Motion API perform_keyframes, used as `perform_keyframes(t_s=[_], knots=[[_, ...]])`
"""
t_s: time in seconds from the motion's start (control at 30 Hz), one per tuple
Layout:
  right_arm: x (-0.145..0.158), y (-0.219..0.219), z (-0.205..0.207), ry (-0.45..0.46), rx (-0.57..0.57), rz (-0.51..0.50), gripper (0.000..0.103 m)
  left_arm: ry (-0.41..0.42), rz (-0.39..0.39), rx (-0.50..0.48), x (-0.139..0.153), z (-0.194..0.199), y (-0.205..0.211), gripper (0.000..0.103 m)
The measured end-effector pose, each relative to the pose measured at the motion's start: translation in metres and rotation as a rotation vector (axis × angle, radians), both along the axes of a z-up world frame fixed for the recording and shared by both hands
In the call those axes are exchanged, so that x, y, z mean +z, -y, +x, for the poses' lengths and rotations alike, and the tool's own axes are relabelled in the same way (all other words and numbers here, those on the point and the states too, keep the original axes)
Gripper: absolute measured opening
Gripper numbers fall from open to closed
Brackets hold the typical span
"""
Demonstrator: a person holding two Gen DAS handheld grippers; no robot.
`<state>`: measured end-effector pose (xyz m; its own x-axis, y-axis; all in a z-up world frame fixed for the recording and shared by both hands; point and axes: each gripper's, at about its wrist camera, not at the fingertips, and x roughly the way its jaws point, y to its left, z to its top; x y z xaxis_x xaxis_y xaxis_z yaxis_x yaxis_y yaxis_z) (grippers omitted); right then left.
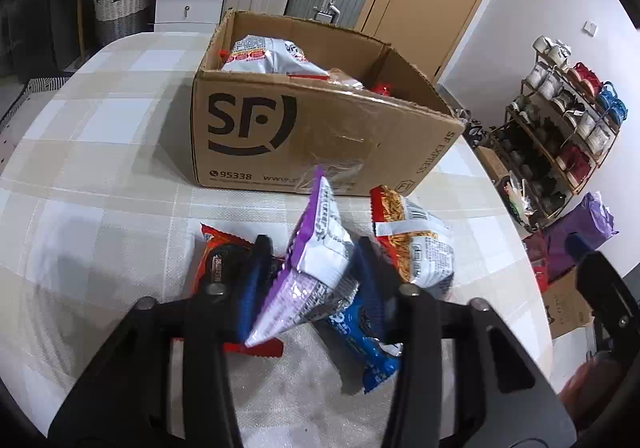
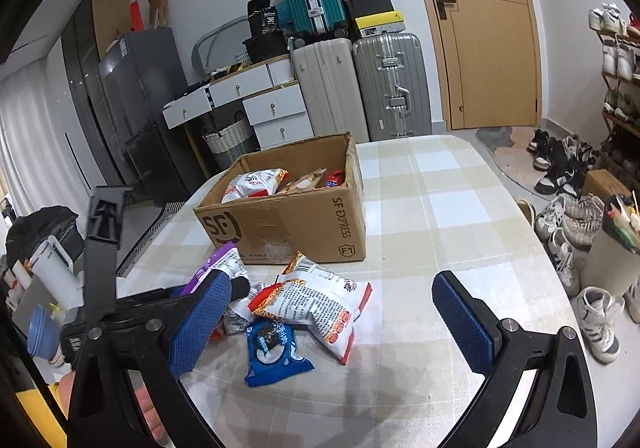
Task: Organize snacks
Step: 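Grasp the purple-white bag with the left tool while the right tool grasps a white chip bag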
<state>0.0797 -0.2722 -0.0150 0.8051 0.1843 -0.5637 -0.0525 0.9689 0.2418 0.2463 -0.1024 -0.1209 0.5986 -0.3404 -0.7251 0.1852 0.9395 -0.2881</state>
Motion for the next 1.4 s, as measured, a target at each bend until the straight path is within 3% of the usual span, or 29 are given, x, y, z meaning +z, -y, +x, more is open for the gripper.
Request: perform_keyframes(t_s=[0.27, 0.53, 0.83, 1.03, 1.17, 1.27, 1.33, 1.4], knots=[[-0.005, 0.005, 0.002, -0.024, -0.023, 0.012, 0.102, 0.003, -0.046, -0.033, 0.004, -0.001, -0.009, 0.027], [-0.013, 0.011, 0.013, -0.077, -0.06, 0.03, 0.103, 0.051, -0.155, -0.038, 0.033, -0.042, -0.038, 0.026], [-0.041, -0.007, 0.057, -0.243, -0.005, 0.08, 0.103, 0.114, -0.216, -0.026, 0.063, -0.081, -0.078, 0.026], [-0.059, -0.037, 0.088, -0.338, -0.045, -0.056, 0.102, 0.102, -0.226, 0.006, 0.067, -0.09, -0.104, 0.026], [-0.069, -0.04, 0.1, -0.375, -0.032, -0.011, 0.102, 0.093, -0.228, 0.017, 0.068, -0.093, -0.116, 0.026], [-0.079, -0.037, 0.106, -0.407, -0.026, 0.039, 0.093, 0.086, -0.23, 0.024, 0.068, -0.095, -0.121, 0.026], [-0.085, -0.033, 0.108, -0.43, -0.009, 0.106, 0.079, 0.083, -0.231, 0.027, 0.069, -0.095, -0.121, 0.026], [-0.087, -0.033, 0.109, -0.438, 0.003, 0.145, 0.075, 0.086, -0.228, 0.026, 0.069, -0.096, -0.122, 0.026]])
